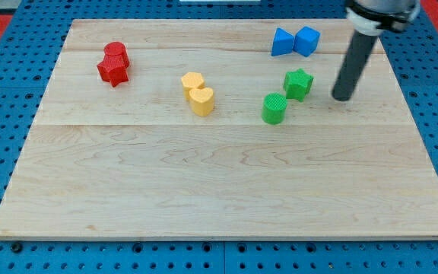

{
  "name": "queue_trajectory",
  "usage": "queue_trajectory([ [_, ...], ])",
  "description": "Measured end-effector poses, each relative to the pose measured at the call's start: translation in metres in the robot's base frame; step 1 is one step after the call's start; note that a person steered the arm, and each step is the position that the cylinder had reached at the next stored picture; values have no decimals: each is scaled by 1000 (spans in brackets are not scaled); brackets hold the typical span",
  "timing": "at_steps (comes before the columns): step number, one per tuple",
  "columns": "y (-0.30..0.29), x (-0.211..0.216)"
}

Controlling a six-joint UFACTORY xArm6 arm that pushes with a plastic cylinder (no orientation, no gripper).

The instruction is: Push the green star to the right side of the yellow blocks

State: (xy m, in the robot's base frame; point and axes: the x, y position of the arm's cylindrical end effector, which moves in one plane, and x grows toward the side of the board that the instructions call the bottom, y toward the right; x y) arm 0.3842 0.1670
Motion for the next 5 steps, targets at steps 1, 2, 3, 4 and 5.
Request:
queue_trajectory([
  [1, -61, -2],
  [2, -14, -12],
  [3, -25, -49],
  [4, -64, -62],
  [5, -99, -48],
])
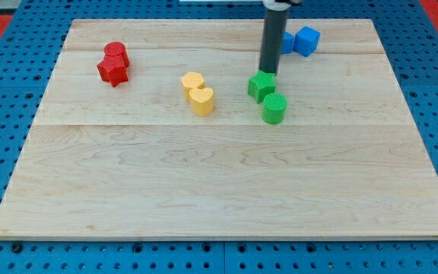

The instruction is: Push the green star to the right side of the yellow blocks

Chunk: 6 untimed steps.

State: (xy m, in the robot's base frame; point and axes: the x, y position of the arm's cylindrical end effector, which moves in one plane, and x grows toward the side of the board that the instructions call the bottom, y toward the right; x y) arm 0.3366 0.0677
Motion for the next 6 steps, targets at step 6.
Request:
queue_trajectory([
  [6, 1, 8],
])
